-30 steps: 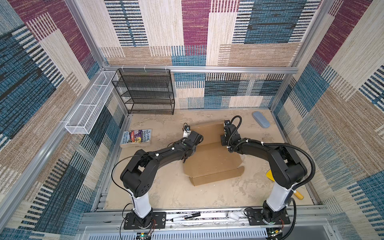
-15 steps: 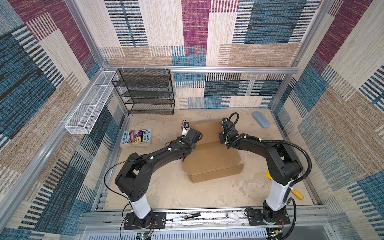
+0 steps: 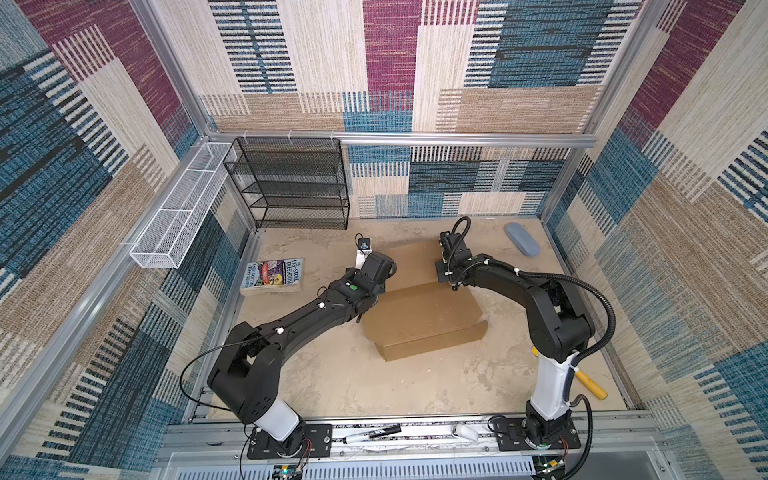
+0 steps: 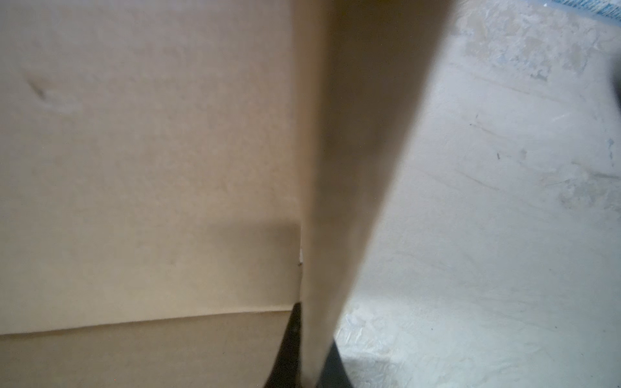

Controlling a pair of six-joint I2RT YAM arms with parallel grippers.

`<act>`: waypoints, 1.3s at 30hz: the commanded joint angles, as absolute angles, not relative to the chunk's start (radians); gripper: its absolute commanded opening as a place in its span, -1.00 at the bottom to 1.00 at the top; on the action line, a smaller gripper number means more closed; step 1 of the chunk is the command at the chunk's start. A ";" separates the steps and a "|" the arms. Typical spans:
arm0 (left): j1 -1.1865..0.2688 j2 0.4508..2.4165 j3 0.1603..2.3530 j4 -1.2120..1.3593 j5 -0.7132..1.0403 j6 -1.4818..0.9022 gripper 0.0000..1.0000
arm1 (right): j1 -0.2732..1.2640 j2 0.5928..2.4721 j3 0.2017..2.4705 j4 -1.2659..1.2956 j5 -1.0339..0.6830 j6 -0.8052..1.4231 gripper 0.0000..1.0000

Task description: Fold the paper box

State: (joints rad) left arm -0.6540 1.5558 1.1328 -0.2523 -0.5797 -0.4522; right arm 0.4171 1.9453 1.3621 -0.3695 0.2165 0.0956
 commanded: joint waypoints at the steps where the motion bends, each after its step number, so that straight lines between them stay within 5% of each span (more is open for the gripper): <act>1: -0.646 1.517 1.123 -0.279 -0.576 -0.410 0.25 | 0.412 1.968 1.393 -0.549 0.134 0.089 -0.87; 25: -0.582 1.411 1.123 -0.425 -0.423 -0.421 0.17 | 0.394 2.124 1.654 -0.924 -0.053 0.101 -0.79; 39: -0.556 1.347 1.143 -0.482 -0.412 -0.403 0.16 | 0.394 2.051 1.645 -0.855 -0.083 0.149 -0.12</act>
State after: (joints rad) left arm -0.5613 1.3712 1.1389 -0.4469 -0.4091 -0.4191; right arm 0.3935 2.0727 1.6562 -0.8909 -0.0605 0.1299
